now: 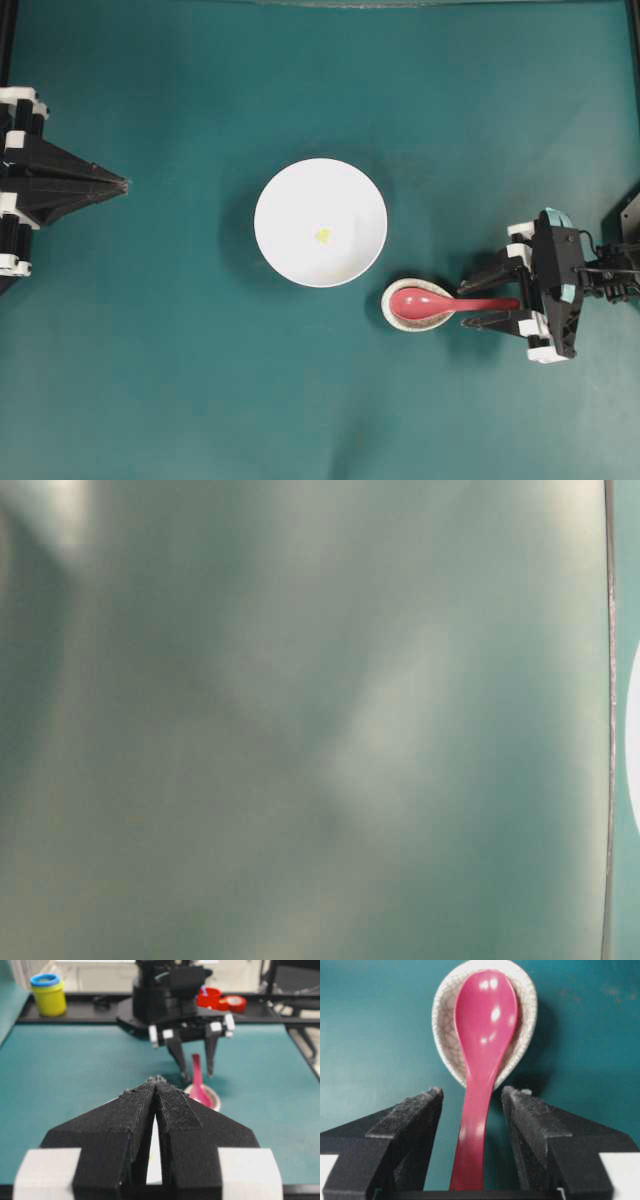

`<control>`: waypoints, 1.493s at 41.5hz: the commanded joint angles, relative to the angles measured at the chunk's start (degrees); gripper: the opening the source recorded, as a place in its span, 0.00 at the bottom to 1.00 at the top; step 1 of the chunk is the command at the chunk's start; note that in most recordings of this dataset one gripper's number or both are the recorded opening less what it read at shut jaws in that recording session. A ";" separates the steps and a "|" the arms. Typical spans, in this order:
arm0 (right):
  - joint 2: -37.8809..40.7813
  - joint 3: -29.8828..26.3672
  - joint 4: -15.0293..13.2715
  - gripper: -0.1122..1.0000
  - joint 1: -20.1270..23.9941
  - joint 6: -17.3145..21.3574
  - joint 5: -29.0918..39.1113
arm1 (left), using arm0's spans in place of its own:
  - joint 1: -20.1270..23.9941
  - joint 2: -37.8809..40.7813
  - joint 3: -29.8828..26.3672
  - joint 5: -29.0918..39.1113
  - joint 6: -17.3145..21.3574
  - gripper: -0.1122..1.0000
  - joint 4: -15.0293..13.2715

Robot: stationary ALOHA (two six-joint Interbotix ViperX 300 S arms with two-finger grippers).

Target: Scoop the yellow hexagonal prism block from the bowl with a spoon using the right arm.

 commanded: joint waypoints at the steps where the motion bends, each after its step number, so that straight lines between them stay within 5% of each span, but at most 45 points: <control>1: -0.88 -0.62 0.00 0.61 0.18 -0.18 -0.26 | 0.09 0.53 -1.05 -0.18 0.09 0.11 0.09; 12: -0.53 -0.53 0.62 0.61 0.18 -0.09 -1.23 | 0.09 0.53 -1.05 -0.09 0.09 0.11 0.18; 31: 4.66 0.00 6.68 0.61 3.96 -0.09 -10.02 | 0.09 0.53 -1.05 0.62 0.09 0.11 0.09; 62: 6.15 0.79 7.29 0.60 4.92 -0.09 -13.10 | 0.09 0.53 -1.05 1.32 0.00 0.11 0.18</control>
